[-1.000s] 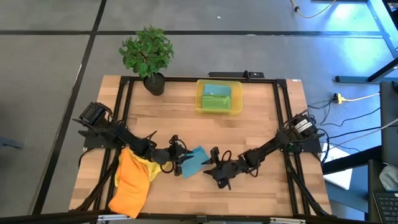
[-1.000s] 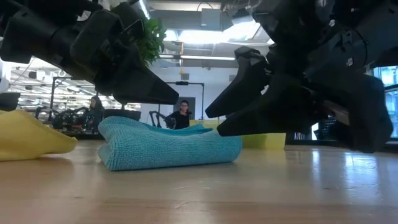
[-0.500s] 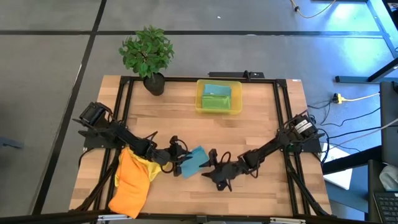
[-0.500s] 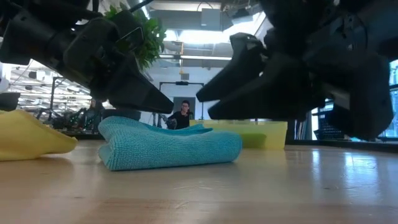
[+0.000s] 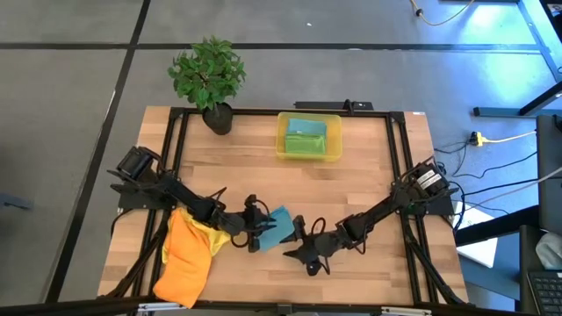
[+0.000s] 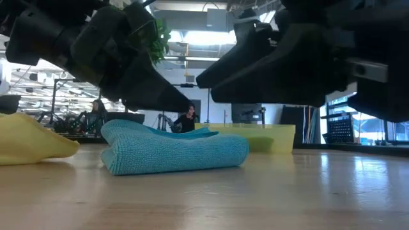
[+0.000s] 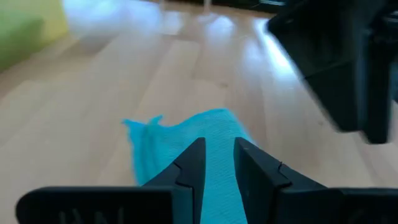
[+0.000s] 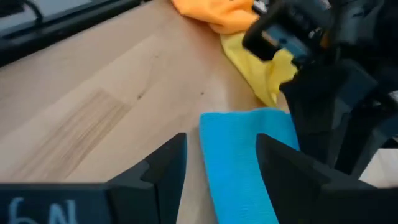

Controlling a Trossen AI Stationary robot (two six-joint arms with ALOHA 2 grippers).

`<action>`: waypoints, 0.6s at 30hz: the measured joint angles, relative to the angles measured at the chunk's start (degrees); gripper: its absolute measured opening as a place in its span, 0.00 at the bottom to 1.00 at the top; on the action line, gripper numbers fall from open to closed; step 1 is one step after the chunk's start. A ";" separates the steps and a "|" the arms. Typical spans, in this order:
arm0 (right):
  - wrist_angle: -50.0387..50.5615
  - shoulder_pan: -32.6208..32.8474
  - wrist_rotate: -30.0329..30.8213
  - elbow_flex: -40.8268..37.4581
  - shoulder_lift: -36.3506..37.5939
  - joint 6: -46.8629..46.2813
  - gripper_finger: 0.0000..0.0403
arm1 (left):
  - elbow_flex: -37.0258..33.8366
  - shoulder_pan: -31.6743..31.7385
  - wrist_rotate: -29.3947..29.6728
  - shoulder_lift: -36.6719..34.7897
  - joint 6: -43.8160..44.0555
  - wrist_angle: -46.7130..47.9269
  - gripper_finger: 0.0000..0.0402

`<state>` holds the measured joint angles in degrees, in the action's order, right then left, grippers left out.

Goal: Fold microfiber towels
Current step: Put the folded blue microfiber towel into the yellow bin

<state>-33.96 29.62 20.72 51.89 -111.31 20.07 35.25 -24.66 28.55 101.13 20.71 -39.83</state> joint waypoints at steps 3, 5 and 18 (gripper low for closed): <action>0.36 0.01 0.08 -0.03 0.00 -0.25 0.48 | 1.80 0.08 -1.99 1.93 -1.59 0.65 0.19; 1.31 -0.03 0.18 -0.03 0.00 -0.34 0.48 | 3.05 0.30 -2.37 2.91 -2.56 1.74 0.19; 6.33 0.16 4.29 2.09 -1.14 -0.60 0.48 | 3.54 0.67 -0.56 3.51 -1.77 7.15 0.19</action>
<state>-27.63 29.78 25.01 53.98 -112.45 19.47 38.79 -23.99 27.98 104.64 18.94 -32.68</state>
